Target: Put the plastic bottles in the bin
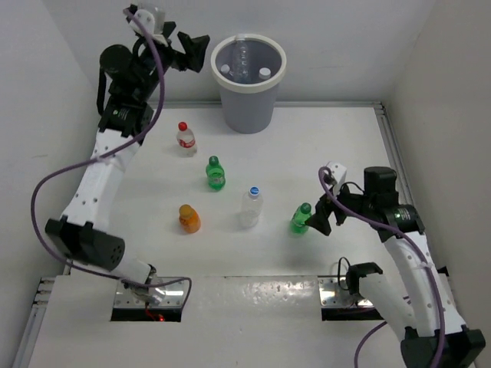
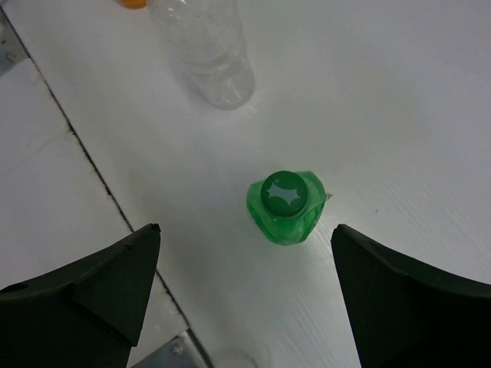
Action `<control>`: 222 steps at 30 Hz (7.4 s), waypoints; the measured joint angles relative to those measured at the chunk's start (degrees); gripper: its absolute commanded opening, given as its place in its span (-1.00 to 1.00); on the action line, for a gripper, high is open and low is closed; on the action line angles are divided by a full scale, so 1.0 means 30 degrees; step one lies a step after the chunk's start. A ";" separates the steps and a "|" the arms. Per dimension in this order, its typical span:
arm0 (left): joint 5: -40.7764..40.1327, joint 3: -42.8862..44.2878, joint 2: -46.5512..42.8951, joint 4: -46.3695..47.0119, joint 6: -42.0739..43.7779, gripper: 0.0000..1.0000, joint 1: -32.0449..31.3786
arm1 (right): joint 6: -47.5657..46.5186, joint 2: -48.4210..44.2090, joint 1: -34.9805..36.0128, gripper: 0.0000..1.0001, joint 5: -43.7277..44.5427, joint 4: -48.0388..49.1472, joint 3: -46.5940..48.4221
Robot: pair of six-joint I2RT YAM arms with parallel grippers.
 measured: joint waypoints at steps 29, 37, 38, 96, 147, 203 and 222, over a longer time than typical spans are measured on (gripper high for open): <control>0.3993 -1.3777 -1.0448 -0.5005 0.0896 0.92 0.0503 | 0.3628 0.5727 0.4881 -1.00 0.9428 0.9537 0.4342; 0.5282 -1.5263 -1.0397 -0.5180 0.1654 0.92 -0.1370 | 0.3424 1.4039 0.4911 -1.00 1.0557 1.5147 1.8185; 0.5297 -1.5482 -1.0397 -0.5187 0.1770 0.92 -0.1559 | 0.3410 1.5336 0.4911 -1.00 1.0666 1.5555 1.9606; 0.8641 -1.5970 -0.2113 -0.3963 0.7475 -0.38 -0.8422 | 0.8801 0.2623 -0.5078 0.84 0.6120 0.9260 0.4459; -0.4284 0.9304 0.6193 -0.0277 0.3723 1.00 -0.1785 | 0.4874 0.5078 1.0397 0.82 0.9020 1.0550 0.0313; -0.3672 -1.1227 -1.2116 -0.7184 0.0772 0.97 0.4874 | 0.7621 1.8433 1.1679 -0.86 1.1431 1.2626 2.0822; 0.3468 -1.3828 -0.6404 -0.5144 0.0138 0.87 0.5887 | 0.7883 2.5908 0.3446 -0.86 1.4498 1.8353 2.6512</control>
